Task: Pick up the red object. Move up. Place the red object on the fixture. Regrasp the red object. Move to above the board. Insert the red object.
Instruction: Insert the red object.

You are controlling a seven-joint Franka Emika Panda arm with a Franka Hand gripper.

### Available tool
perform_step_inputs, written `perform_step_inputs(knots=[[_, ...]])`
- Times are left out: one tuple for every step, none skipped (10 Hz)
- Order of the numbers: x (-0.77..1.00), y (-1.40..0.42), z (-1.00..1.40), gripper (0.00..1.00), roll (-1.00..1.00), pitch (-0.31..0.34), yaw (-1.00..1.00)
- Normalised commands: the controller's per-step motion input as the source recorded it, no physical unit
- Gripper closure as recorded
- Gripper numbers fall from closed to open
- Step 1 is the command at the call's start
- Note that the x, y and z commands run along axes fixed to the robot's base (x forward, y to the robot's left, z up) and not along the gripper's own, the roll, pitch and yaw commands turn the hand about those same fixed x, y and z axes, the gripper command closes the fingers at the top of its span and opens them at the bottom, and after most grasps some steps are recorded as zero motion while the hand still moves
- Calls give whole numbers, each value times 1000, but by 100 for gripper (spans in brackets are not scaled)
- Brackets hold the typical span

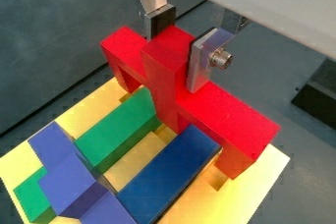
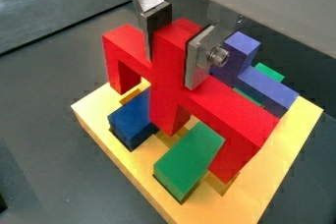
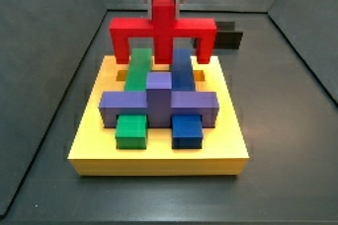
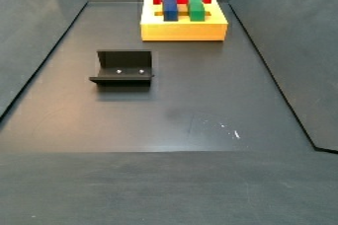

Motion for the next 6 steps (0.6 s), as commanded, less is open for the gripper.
perform_step_inputs(knots=[[34,0,-57,100,-247,-36,0],[186,0,-49,100,-241,0,0],[0,0,-111,100,-187,-26,0],[-86,0,-140,100,-190,-43,0],[-97,0,-114,100,-207,-56,0],[-57,0,-9,100,-207,-43,0]])
